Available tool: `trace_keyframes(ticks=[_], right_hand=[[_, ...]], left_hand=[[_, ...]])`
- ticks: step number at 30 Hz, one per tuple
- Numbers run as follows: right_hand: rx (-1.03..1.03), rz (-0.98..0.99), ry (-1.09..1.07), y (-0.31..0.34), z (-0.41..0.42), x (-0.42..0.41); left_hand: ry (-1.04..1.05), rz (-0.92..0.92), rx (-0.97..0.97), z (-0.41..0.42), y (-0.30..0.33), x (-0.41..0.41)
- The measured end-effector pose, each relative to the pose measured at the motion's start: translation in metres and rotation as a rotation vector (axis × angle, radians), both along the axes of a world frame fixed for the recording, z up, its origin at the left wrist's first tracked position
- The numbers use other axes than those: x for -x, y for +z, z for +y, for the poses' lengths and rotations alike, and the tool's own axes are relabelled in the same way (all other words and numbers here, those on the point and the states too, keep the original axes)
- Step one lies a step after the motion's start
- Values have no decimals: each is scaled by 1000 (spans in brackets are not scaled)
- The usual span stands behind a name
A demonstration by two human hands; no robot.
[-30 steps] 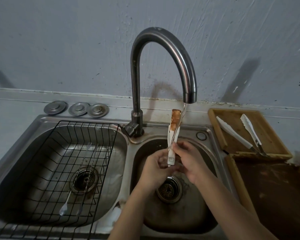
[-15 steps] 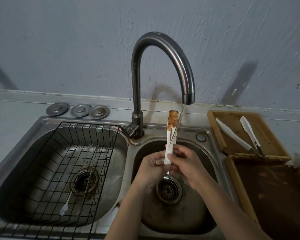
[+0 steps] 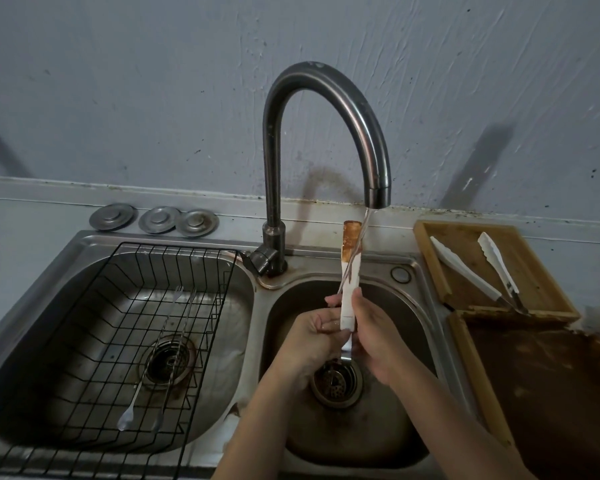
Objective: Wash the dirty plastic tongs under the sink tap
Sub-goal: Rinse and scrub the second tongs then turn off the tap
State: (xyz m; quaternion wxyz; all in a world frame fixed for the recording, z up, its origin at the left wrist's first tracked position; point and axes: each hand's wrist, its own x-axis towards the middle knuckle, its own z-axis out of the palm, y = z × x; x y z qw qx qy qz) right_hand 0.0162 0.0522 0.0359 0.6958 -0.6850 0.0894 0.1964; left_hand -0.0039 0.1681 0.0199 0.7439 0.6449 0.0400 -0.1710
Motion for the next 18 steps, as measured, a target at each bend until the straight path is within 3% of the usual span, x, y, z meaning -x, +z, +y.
trace_keyframes(ticks=[4, 8, 10, 13, 18], right_hand=[[215, -168, -3, -1, 1, -3], [511, -410, 76, -1, -1, -4], [667, -451, 128, -3, -4, -3], [777, -375, 236, -4, -7, -2], [807, -339, 289, 6, -12, -6]], left_hand=[[-75, -133, -302, 1, 5, -1], [154, -174, -410, 5, 7, -8], [270, -119, -318, 11, 4, -13], [225, 101, 39, 11, 5, -12], [216, 166, 131, -7, -8, -11]])
